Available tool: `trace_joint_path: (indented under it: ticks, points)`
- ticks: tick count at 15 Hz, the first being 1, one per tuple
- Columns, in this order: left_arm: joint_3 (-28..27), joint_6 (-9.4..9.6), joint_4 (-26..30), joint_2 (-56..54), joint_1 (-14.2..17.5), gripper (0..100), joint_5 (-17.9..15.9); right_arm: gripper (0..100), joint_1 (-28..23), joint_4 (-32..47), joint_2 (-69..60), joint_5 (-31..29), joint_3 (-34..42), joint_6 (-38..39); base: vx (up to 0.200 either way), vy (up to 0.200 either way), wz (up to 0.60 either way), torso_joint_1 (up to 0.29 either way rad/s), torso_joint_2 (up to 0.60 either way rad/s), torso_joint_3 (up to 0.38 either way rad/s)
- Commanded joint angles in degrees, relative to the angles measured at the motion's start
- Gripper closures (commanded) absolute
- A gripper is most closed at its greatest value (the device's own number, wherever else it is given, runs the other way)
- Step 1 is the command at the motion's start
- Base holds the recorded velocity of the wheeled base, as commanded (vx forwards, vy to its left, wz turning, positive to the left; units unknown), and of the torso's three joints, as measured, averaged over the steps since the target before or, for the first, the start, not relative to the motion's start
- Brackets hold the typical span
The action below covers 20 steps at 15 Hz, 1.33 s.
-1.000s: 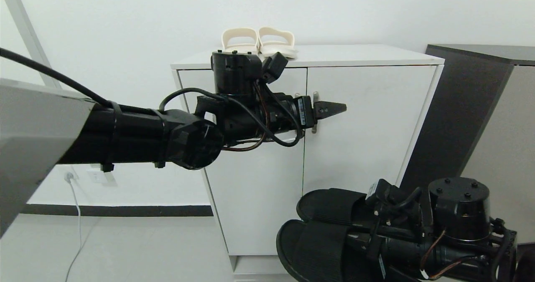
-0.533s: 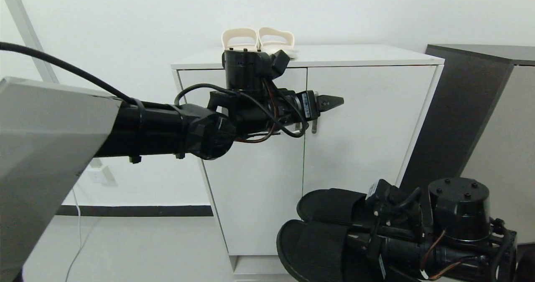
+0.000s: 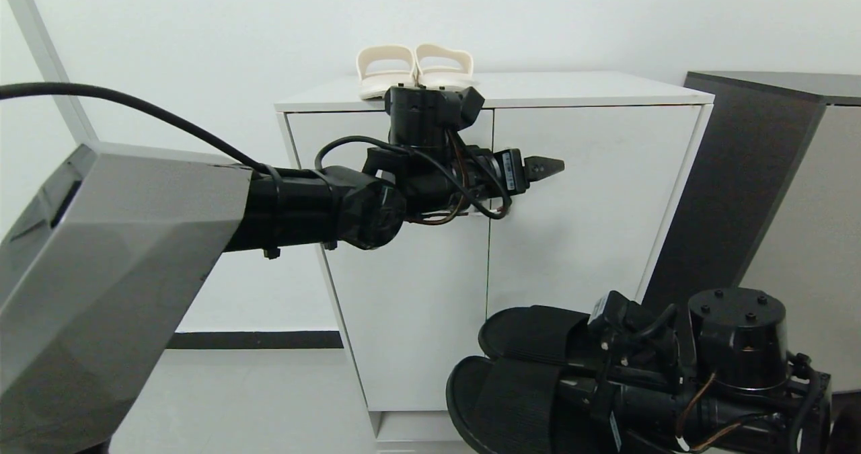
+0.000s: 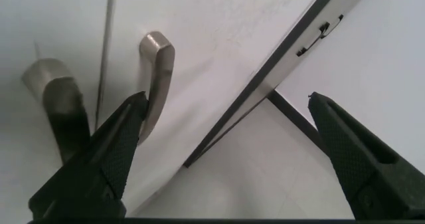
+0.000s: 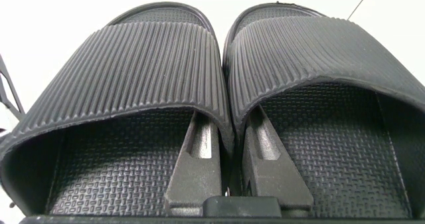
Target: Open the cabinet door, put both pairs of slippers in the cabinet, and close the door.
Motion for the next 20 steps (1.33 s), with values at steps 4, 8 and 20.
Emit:
trace_joint_path:
  ticks: [4,8,20]
  points:
    - [-0.49,-0.10,0.16,0.80,0.09,100,0.12,100,0.11,-0.03,0.11,0.21,0.56,-0.12,0.000,0.000,0.00,0.000,0.00,0.000]
    - [4.08,-0.01,-0.10,-2.19,0.00,100,0.12,100,0.73,-0.03,-0.85,3.20,1.97,-0.12,0.000,0.000,0.00,0.000,0.00,0.000]
    - [30.27,1.30,-10.47,-19.76,-3.17,100,1.79,100,4.77,0.06,-1.47,5.31,3.72,-0.21,0.000,0.000,0.00,0.000,0.00,0.000]
